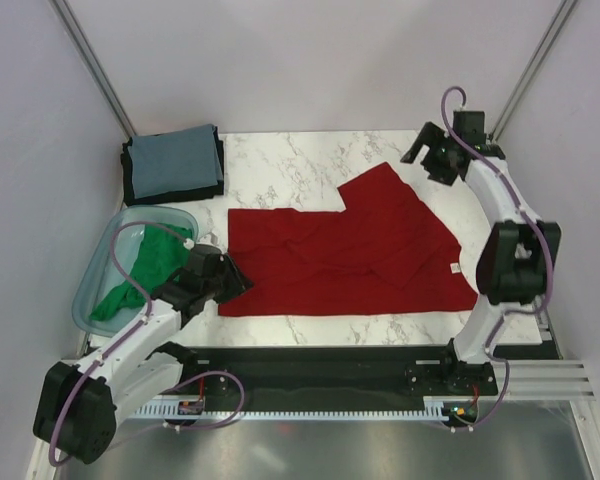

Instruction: Fold and stack the t-shirts

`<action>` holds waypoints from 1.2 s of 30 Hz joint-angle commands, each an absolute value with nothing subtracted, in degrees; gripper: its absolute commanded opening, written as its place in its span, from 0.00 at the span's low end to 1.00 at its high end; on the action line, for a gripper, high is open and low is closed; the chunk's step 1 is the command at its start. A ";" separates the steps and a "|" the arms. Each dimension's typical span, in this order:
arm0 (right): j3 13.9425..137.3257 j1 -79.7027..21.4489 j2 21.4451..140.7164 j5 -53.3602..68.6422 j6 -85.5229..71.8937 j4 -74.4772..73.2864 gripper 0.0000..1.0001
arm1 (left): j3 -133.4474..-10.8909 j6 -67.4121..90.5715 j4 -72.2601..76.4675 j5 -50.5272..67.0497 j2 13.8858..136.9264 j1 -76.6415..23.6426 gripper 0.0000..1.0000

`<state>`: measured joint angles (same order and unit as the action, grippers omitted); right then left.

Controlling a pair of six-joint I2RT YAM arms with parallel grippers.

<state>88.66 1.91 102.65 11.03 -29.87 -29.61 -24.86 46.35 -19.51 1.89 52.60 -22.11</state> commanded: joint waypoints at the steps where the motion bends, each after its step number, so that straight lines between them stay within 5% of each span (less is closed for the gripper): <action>1: 100.69 0.36 114.32 12.66 -23.04 -28.21 0.97 | -21.73 48.95 -9.15 -1.06 52.12 -23.73 0.45; 15: 131.73 -4.04 147.74 7.39 -21.71 -26.10 0.95 | -18.37 51.51 1.22 1.13 57.56 -23.99 0.43; 23: 126.75 -7.64 148.63 0.53 -19.69 -26.10 0.84 | -17.31 52.12 1.85 0.53 56.16 -23.99 0.42; 32: 119.01 -7.73 143.71 -2.11 -20.48 -25.31 0.34 | -17.93 51.86 1.76 0.44 56.95 -23.99 0.42; 36: 117.51 -7.82 140.98 -0.36 -24.60 -25.40 0.00 | -26.32 50.28 -6.46 -2.01 60.28 -24.08 0.41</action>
